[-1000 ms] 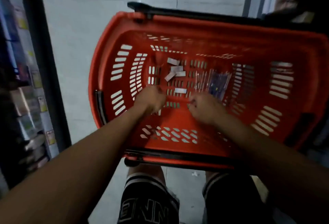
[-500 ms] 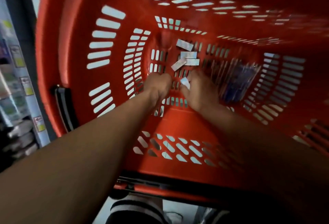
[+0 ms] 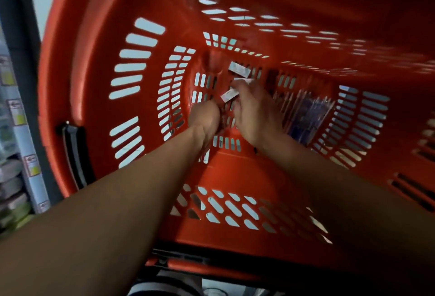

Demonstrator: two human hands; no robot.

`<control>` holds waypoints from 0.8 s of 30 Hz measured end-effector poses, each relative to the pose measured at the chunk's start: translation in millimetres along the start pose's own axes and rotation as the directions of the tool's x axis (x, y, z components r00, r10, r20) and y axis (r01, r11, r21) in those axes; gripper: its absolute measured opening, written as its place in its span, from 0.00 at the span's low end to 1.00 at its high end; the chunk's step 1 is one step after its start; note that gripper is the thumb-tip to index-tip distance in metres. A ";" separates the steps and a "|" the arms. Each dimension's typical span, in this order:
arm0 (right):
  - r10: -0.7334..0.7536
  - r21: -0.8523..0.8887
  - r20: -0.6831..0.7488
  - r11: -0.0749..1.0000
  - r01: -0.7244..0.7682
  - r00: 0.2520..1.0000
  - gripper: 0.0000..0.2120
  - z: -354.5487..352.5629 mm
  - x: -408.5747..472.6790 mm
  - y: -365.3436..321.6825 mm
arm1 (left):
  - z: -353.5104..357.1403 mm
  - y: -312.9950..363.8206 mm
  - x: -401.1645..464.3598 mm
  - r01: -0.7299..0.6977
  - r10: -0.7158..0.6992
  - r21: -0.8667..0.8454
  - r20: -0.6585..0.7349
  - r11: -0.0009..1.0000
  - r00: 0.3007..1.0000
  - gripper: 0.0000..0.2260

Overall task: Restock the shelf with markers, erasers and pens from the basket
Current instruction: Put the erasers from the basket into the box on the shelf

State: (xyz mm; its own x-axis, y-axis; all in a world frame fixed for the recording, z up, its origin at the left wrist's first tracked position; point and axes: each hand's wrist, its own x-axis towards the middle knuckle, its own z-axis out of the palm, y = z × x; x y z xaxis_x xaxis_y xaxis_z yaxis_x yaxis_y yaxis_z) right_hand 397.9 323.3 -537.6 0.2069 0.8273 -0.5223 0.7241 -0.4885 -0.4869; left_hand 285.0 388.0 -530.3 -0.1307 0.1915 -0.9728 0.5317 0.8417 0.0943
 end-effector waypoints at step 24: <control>0.489 0.250 -0.123 0.857 -0.450 0.863 0.24 16.0 -9.3 -4.7 | 2.8 -0.8 1.3 0.039 -0.033 -0.392 0.021 0.919 0.999 0.14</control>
State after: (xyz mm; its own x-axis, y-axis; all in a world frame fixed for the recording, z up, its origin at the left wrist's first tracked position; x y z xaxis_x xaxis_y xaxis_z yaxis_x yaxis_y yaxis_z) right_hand 382.1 313.5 -541.7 0.6135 0.5094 -0.6034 0.3632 -0.8605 -0.3572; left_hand 286.7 386.2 -532.2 -0.1304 0.1525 -0.9797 0.1560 0.9789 0.1317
